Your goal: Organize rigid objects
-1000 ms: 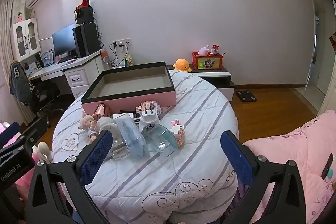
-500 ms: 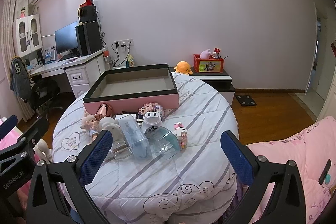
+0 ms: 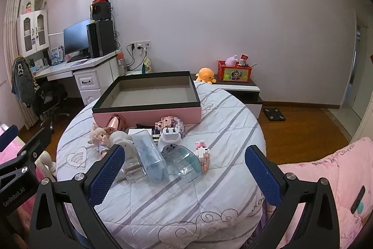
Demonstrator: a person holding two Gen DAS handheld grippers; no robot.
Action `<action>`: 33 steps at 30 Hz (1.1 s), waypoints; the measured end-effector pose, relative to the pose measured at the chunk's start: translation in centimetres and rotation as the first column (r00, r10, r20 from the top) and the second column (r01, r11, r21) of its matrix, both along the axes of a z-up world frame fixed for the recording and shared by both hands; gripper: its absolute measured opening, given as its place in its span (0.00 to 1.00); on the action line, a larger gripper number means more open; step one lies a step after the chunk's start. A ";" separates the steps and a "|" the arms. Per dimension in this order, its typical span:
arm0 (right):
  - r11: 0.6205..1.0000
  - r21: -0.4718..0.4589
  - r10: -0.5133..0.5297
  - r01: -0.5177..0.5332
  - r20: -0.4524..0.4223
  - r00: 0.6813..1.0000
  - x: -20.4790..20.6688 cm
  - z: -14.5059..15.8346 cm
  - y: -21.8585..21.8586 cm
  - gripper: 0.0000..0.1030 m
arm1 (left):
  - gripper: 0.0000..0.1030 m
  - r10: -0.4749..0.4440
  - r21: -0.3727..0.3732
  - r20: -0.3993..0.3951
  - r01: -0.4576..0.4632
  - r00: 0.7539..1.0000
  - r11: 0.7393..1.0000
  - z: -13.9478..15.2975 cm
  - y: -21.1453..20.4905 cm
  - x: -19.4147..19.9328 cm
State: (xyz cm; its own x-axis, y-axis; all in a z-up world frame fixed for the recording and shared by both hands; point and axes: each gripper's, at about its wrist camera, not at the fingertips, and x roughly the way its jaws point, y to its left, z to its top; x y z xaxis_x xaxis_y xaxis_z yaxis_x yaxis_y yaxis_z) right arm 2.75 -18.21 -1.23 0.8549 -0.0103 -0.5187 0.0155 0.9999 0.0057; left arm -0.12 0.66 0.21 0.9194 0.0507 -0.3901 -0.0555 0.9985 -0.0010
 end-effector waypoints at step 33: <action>1.000 0.003 0.018 -0.018 0.061 0.998 1.5 4.0 -2.4 1.00 | 1.00 0.069 -0.009 0.023 -0.069 0.997 0.998 4.4 -2.4 0.6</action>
